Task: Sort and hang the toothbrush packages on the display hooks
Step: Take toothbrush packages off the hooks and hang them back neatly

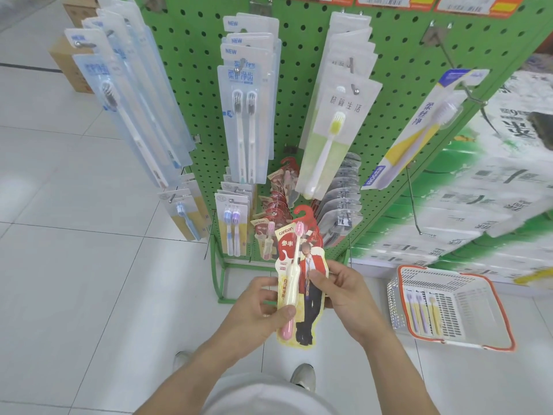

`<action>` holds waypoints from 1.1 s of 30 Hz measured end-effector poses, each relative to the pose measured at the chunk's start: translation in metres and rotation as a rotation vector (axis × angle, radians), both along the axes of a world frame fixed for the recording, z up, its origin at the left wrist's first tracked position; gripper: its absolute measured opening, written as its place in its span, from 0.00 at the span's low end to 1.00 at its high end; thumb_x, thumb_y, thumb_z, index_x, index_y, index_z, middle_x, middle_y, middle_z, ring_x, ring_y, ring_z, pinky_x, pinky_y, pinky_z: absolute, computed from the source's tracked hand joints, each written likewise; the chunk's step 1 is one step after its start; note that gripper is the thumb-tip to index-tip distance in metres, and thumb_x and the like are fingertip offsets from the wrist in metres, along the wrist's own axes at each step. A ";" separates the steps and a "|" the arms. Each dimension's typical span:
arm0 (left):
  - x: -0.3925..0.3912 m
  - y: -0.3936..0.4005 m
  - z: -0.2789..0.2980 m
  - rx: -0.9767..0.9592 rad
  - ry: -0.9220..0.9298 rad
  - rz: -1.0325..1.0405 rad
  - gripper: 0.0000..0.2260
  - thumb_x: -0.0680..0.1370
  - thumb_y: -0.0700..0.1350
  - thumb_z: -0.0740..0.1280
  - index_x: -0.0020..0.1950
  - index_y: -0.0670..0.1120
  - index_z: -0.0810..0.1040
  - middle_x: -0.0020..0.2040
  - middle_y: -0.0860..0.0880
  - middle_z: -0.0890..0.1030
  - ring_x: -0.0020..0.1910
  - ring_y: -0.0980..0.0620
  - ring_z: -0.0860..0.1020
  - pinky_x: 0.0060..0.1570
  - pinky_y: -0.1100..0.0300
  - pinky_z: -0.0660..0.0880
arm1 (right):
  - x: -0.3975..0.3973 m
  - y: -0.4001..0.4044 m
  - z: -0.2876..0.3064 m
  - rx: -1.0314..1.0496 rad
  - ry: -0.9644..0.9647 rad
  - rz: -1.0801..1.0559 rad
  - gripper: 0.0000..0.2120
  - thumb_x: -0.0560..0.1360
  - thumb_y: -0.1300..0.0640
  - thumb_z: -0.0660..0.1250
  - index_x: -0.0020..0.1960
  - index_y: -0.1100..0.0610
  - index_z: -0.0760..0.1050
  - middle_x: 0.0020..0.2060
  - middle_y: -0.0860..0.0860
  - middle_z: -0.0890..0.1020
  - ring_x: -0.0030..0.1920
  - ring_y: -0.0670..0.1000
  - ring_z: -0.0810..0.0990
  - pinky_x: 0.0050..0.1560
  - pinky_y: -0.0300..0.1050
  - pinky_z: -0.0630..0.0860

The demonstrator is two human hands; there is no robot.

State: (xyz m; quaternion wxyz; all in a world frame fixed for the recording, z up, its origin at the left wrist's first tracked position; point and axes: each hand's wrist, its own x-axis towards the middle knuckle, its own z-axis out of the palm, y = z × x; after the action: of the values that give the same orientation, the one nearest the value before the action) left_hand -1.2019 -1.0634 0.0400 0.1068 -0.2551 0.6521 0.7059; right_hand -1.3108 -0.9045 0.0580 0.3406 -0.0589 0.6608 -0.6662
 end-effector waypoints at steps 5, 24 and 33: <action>-0.003 0.000 0.010 -0.414 0.170 0.122 0.25 0.77 0.46 0.73 0.70 0.58 0.68 0.60 0.61 0.75 0.58 0.64 0.75 0.56 0.69 0.73 | 0.003 -0.003 -0.004 0.042 0.095 0.060 0.04 0.79 0.61 0.70 0.51 0.60 0.83 0.38 0.57 0.85 0.36 0.53 0.82 0.37 0.48 0.79; -0.001 -0.008 0.031 0.216 0.105 0.258 0.10 0.84 0.41 0.61 0.61 0.42 0.80 0.53 0.42 0.86 0.50 0.44 0.85 0.47 0.51 0.83 | 0.021 -0.010 0.008 0.271 0.473 -0.047 0.22 0.76 0.58 0.74 0.67 0.45 0.72 0.59 0.40 0.74 0.54 0.41 0.80 0.48 0.38 0.80; -0.002 -0.011 0.033 0.106 0.094 0.333 0.11 0.81 0.46 0.67 0.58 0.41 0.82 0.51 0.43 0.86 0.52 0.38 0.84 0.49 0.50 0.80 | 0.017 -0.001 0.001 0.232 0.328 0.179 0.09 0.77 0.57 0.72 0.53 0.45 0.79 0.37 0.46 0.81 0.42 0.55 0.82 0.39 0.53 0.82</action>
State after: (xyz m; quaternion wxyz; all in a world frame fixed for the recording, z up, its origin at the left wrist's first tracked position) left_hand -1.2039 -1.0741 0.0726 -0.0286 -0.3203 0.5671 0.7583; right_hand -1.2938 -0.9059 0.0589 0.2909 -0.1854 0.7718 -0.5342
